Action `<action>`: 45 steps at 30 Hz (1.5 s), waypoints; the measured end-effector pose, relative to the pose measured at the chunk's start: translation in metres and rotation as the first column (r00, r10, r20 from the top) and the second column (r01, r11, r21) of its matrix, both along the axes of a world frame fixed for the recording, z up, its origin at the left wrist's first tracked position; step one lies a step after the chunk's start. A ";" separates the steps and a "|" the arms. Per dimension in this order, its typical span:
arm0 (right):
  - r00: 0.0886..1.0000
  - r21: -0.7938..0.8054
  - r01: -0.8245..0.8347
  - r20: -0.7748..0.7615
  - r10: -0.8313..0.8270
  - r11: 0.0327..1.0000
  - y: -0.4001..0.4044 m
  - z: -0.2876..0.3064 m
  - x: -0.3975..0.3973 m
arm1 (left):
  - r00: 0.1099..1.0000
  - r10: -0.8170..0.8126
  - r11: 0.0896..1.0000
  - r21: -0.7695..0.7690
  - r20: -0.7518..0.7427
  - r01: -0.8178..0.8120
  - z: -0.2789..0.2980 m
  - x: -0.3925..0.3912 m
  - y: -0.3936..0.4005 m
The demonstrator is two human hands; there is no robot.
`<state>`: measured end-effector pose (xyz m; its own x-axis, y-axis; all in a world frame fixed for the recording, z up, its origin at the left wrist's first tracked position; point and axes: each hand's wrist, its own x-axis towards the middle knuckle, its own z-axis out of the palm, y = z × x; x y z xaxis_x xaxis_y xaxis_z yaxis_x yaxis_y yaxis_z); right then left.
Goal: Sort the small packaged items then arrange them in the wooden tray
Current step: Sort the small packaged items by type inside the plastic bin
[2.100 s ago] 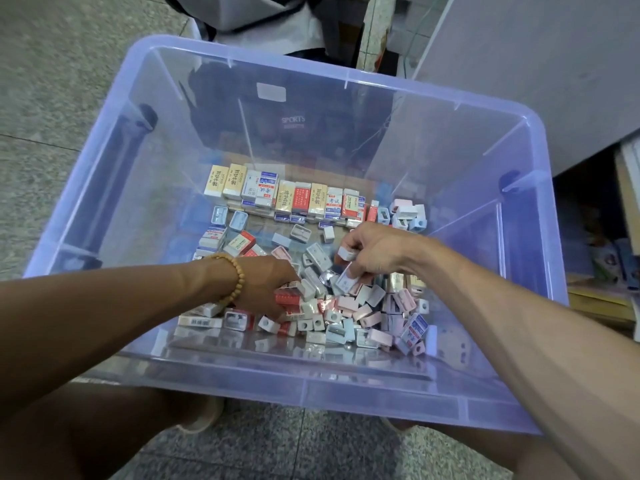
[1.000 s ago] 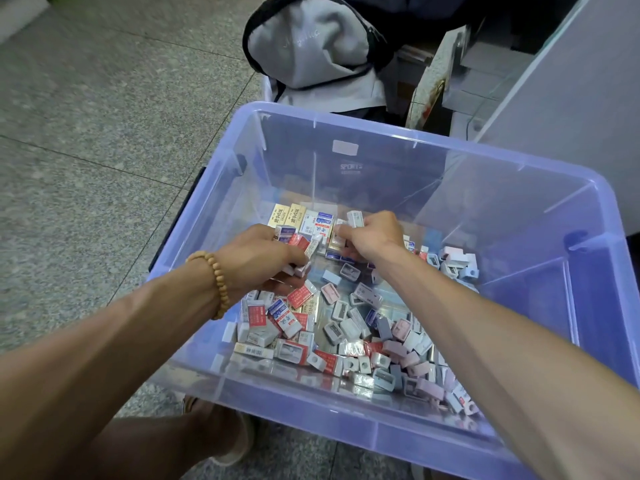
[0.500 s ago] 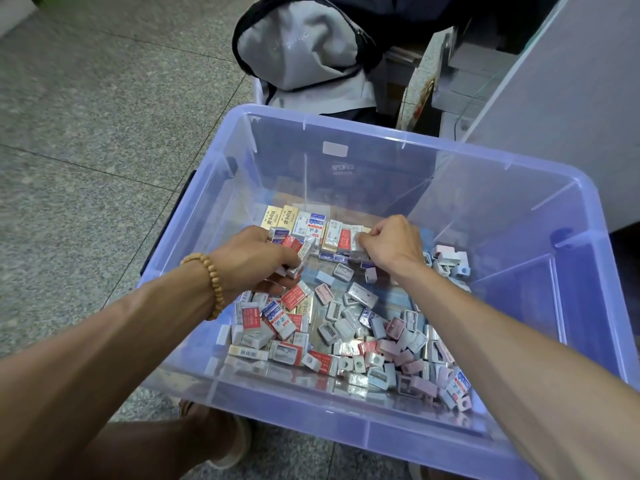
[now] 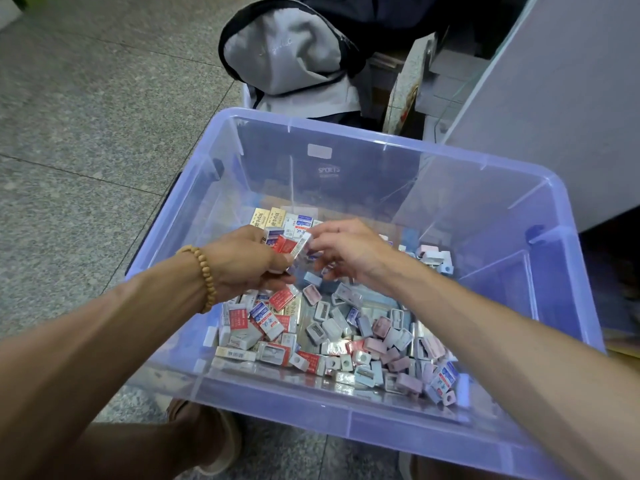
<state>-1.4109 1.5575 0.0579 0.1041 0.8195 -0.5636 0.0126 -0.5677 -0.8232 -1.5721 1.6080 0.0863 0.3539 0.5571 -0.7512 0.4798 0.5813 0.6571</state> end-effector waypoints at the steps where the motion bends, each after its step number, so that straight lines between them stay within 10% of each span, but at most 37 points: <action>1: 0.997 0.007 -0.007 -0.081 0.008 1.000 -0.004 0.001 -0.002 | 1.000 0.000 1.000 -0.003 0.016 0.000 0.000 0.003 0.000; 7: 0.965 -0.120 0.149 -0.200 -0.171 0.981 -0.026 -0.010 0.023 | 0.999 0.051 0.999 0.016 0.017 -0.051 -0.001 0.020 0.002; 12: 0.932 -0.110 0.247 0.298 -0.205 0.963 -0.016 -0.033 0.047 | 0.995 0.011 0.996 0.090 -0.099 -0.002 -0.013 0.020 0.008; 24: 0.672 -0.025 0.177 0.734 -0.102 0.984 0.015 -0.055 0.036 | 1.000 -0.014 0.991 0.130 -0.005 0.015 -0.013 0.020 0.009; 33: 0.990 -0.087 0.102 -0.084 -0.109 0.991 -0.024 0.004 0.017 | 0.994 -0.069 0.992 0.115 0.087 0.059 -0.017 0.036 0.000; 39: 0.982 -0.189 0.161 -0.066 -0.176 0.969 -0.048 0.002 0.036 | 0.989 -0.074 0.997 0.005 0.128 0.074 -0.024 0.053 -0.010; 45: 0.924 -0.129 0.269 0.314 -0.218 0.955 -0.047 -0.012 0.065 | 0.958 -0.226 0.876 0.394 -0.175 0.278 -0.050 0.083 -0.004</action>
